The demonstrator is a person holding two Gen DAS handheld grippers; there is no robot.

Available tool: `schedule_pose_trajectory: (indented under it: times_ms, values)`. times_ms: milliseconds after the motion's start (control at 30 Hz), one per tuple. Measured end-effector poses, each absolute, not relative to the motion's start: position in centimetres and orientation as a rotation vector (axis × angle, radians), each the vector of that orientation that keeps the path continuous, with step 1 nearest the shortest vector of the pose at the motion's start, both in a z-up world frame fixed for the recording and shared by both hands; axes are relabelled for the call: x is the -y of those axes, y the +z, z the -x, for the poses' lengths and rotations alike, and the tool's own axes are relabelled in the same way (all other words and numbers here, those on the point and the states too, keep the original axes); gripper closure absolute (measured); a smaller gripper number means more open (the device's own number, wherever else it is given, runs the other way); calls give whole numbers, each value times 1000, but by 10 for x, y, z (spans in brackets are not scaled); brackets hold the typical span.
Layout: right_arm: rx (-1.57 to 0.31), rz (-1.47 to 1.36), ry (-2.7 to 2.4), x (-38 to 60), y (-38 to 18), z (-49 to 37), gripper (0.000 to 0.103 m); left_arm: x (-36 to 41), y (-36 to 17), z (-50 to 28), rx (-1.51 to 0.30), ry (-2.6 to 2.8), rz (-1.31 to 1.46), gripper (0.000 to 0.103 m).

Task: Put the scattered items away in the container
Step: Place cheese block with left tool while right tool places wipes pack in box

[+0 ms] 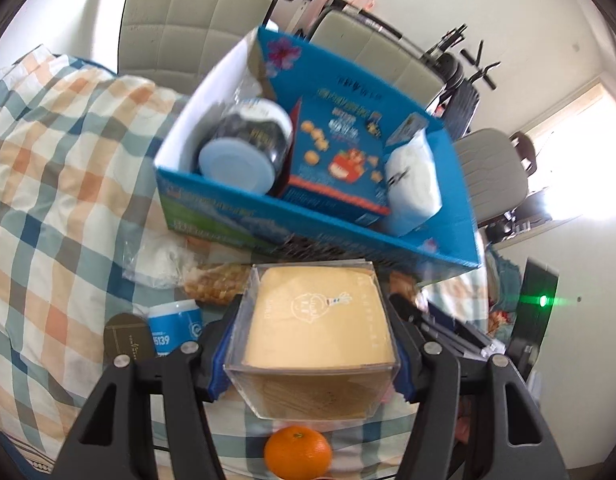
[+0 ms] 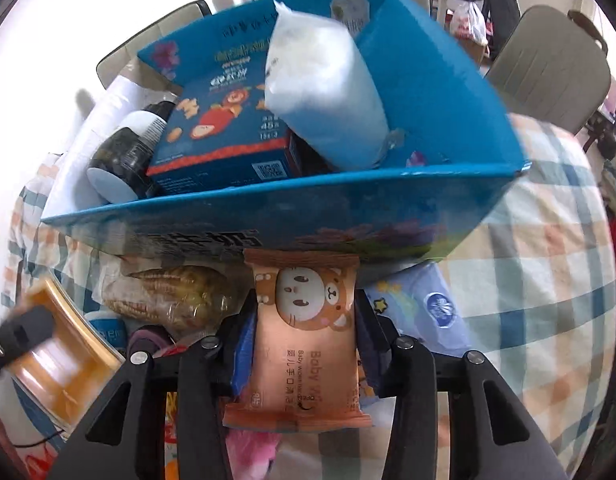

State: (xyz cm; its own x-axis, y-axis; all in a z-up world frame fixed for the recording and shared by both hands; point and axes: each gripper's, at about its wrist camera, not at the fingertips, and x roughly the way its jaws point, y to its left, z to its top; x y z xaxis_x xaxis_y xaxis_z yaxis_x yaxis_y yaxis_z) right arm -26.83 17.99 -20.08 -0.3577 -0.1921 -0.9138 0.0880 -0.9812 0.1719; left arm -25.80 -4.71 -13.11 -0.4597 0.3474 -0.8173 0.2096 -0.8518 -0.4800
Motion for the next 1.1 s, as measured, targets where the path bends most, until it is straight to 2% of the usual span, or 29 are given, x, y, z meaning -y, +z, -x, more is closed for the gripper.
schedule_pose_trajectory:
  times_ms: [200,400,633,833,1100]
  values:
    - [251,-1498,-2520,-200,-146,245,58,59,-91,280,809,2544,1457,40]
    - [279,-1395,-2575,-209,-108,272,58,52,-93,326,768,2543,1450,40]
    - [186,-1485,-2610,-208,-135,338,58,25,-120,370,711,2555,1449,40]
    - [76,-1490,-2650,-193,-157,355,58,3,-151,387,593,2574,1447,40]
    - [107,-1480,-2634,-200,-170,353,57,-6,-188,379,533,2568,1498,40]
